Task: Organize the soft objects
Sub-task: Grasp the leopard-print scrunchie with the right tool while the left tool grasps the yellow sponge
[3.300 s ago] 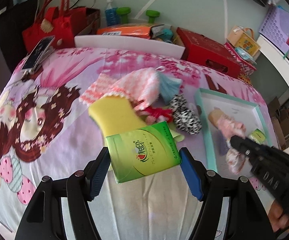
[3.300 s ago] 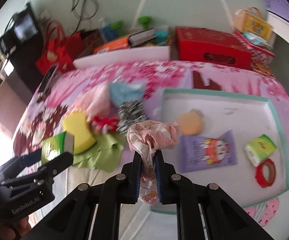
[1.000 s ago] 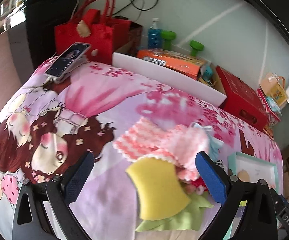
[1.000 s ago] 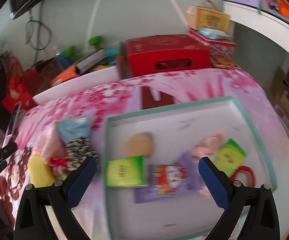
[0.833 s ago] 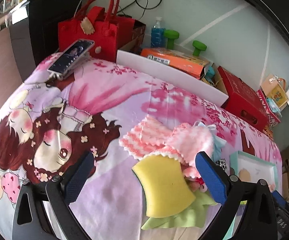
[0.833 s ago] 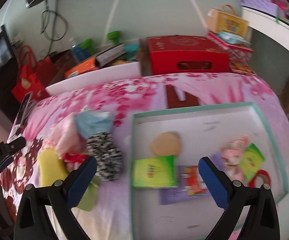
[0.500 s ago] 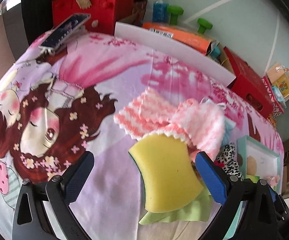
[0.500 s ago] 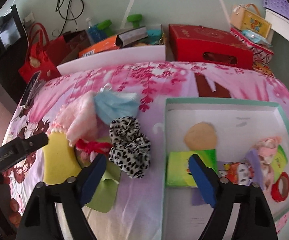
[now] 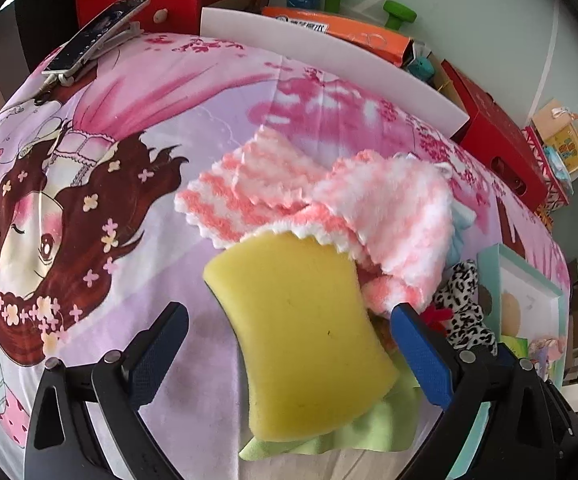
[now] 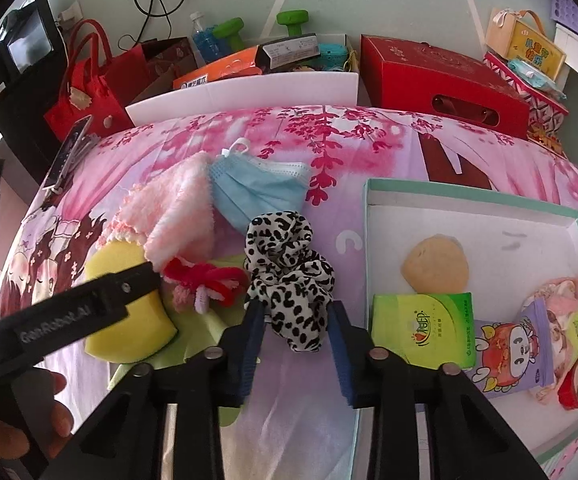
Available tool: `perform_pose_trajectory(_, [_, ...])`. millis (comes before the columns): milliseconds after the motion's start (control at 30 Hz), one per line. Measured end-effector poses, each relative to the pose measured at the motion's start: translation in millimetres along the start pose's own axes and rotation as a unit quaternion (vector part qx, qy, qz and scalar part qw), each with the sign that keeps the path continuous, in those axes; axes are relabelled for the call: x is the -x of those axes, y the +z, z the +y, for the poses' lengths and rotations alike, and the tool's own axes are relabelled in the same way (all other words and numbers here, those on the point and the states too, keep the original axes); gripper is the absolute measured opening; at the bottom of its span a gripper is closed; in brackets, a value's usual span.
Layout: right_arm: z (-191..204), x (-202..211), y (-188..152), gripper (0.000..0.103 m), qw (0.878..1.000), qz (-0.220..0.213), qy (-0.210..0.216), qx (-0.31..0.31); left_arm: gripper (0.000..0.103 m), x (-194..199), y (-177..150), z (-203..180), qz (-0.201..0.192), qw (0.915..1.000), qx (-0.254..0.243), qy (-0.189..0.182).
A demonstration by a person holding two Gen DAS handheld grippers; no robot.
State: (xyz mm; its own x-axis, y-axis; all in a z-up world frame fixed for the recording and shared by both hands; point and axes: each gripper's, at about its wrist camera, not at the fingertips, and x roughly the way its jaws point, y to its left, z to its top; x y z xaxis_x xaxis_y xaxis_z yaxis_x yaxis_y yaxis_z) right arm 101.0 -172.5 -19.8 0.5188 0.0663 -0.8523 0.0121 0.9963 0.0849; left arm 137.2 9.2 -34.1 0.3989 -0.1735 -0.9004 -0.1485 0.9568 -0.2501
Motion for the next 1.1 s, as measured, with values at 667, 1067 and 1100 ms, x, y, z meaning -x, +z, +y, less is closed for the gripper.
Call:
perform_pose_trajectory(667, [-0.9,17.8,4.6,0.014,1.0,-0.023,0.009,0.0,0.067,14.2,-2.0,5.0,-0.003,0.9996,0.006,-0.029])
perform_pose_trajectory(1067, [-11.1,62.4,12.4,0.012,0.995,-0.085,0.035,-0.025,0.067,63.6,2.8,14.2,-0.05,0.9981,0.014,-0.033])
perform_pose_trajectory(1100, [-12.3,64.9,12.8,0.012,0.995,-0.088,0.034,-0.027,0.067,69.2,3.0,13.8,-0.058,0.9977,0.013,-0.032])
